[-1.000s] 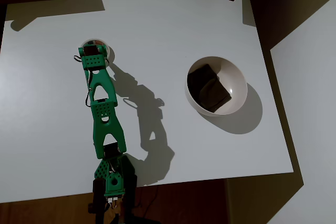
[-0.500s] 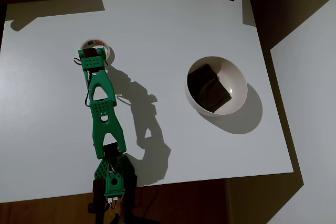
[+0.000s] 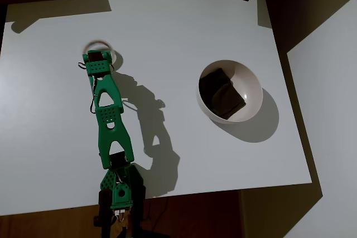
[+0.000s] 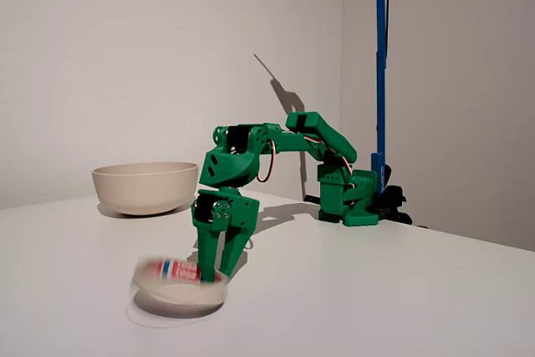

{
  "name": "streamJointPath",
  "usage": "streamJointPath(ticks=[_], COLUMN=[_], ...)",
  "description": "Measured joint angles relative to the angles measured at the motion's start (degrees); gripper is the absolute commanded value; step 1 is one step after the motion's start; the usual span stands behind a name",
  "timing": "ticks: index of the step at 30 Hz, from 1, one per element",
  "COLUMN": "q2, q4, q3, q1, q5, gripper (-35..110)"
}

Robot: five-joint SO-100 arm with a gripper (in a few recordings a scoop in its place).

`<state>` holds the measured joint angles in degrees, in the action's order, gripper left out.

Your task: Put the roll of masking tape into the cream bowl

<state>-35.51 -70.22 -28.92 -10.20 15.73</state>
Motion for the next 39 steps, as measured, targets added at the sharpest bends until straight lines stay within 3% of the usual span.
streamJointPath(ticks=[16,27,39], q2=[-2.2,-24.7,-43.8], q4=[-1.1,-9.6,-19.9], q3=[-0.1,-0.1,-0.1], q1=[-3.5,-5.0,4.9], q5=[0.0,1.7,1.5], gripper=[-8,-8,-8])
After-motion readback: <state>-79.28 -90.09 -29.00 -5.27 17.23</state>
